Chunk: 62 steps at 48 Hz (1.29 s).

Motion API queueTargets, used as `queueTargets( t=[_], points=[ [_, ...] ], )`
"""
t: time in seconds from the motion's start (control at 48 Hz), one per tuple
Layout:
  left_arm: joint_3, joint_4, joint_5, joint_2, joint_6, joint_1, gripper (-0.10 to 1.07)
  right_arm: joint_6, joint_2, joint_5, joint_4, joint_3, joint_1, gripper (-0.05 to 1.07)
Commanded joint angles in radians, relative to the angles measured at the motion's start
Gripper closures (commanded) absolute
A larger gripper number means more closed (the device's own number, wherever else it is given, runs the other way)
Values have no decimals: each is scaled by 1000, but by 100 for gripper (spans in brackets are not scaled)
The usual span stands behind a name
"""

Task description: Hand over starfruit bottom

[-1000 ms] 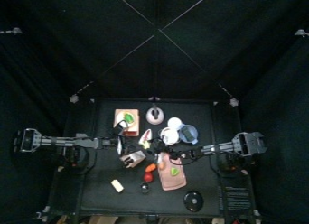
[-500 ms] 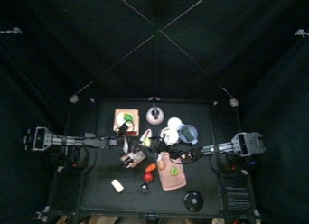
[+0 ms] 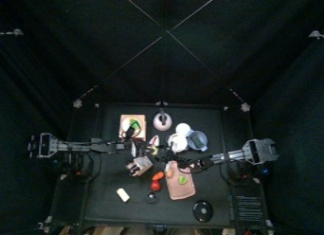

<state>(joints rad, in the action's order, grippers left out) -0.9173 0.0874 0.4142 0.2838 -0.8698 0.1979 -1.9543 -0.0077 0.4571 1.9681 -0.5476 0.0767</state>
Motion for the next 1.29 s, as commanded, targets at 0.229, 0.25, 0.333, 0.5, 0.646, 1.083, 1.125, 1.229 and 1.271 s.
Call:
queueTargets(
  t=[0.229, 0.25, 0.333, 0.5, 0.646, 1.083, 1.125, 1.229, 1.271],
  points=[
    [43, -2, 8, -31, 0, -3, -5, -2, -14, 15, 2, 17, -3, 31],
    [43, -2, 6, -31, 0, -5, -5, -2, -14, 18, 2, 17, -3, 31],
    [41, -2, 2, -31, 0, -5, -5, -2, -14, 28, 0, 17, -3, 31],
    [40, -18, 0, -31, 0, -5, -5, -2, -11, 31, 0, 17, -5, 31],
    [38, -25, -8, -32, 0, -5, 0, -2, -11, 32, 0, 17, -6, 31],
    [38, -37, -20, -32, 0, -5, 27, -5, 3, 95, -28, 17, -6, 23],
    [38, -37, -20, -32, 0, -5, 27, -5, 3, 95, -29, 17, -6, 19],
    [37, -40, -20, -31, 0, -5, 27, -3, 3, 97, -31, 15, -6, 7],
    [34, -37, -20, -28, 0, -5, 27, -3, 5, 97, -34, 14, -6, 1]
  ],
)
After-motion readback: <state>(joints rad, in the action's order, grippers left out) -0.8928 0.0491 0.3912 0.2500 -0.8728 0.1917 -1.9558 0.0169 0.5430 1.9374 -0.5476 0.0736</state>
